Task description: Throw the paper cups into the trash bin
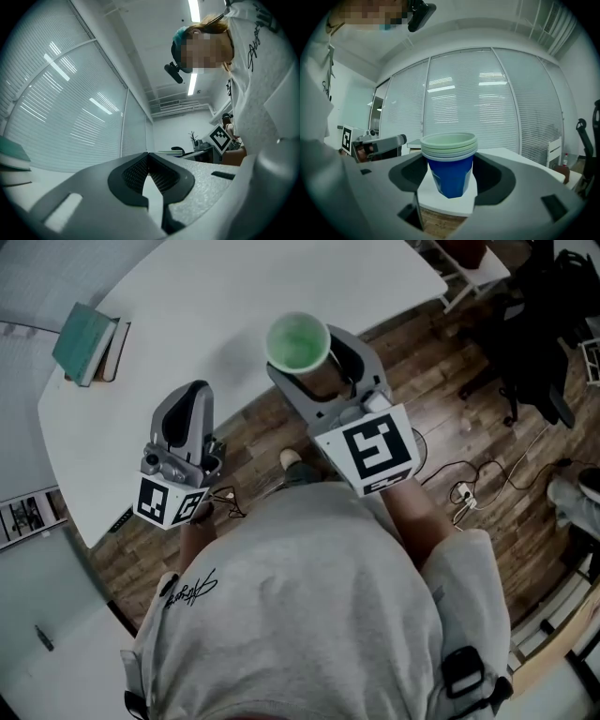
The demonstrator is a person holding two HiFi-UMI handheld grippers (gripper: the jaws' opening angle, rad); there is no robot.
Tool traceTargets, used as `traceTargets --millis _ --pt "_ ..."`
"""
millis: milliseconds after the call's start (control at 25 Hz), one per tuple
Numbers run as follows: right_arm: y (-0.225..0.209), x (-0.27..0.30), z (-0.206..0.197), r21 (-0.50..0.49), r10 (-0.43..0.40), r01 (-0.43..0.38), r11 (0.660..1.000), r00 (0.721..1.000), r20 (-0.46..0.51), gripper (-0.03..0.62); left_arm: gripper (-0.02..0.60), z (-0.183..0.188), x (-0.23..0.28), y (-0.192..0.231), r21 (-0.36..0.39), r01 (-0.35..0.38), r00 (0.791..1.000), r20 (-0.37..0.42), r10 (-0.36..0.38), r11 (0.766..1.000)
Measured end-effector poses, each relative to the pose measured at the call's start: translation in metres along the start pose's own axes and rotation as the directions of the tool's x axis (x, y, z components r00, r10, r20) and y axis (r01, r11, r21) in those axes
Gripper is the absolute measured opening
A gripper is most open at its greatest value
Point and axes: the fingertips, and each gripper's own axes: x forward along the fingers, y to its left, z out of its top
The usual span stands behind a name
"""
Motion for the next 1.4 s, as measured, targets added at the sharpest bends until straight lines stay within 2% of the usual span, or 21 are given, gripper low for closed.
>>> traceTargets --millis 360,720,920,1080,1400 --pt "-0.043 -0.064 -0.009 -0.012 -0.115 0.115 0.993 0.993 -0.013 0.293 0.005 -0.012 0.049 -0.054 -0.032 0.112 0.994 0.003 -0.112 0.993" --pt "-0.078 -0.120 -0.015 0.008 -0.206 0.206 0.978 0.978 -0.007 0.293 0.005 -0.022 0.091 -0.108 -0.057 0.231 0.973 0.012 -0.231 0.971" --pt "-0.090 -0.145 -0.019 0.019 -0.252 0.252 0.968 0.968 0.002 0.293 0.005 -0.027 0.108 -0.131 -0.074 0.290 0.957 0.016 -0.290 0.954" --pt "-0.103 -0.171 -0.026 0.033 -0.309 0.309 0.951 0.951 0.000 0.292 0.005 -0.034 0.124 -0.157 -0.090 0.353 0.936 0.019 -0.353 0.931" --pt "-0.133 -0.230 -0.038 0.052 -0.384 0.384 0.922 0.923 -0.001 0.293 0.005 -0.048 0.156 -0.214 -0.117 0.431 0.902 0.022 -0.432 0.894"
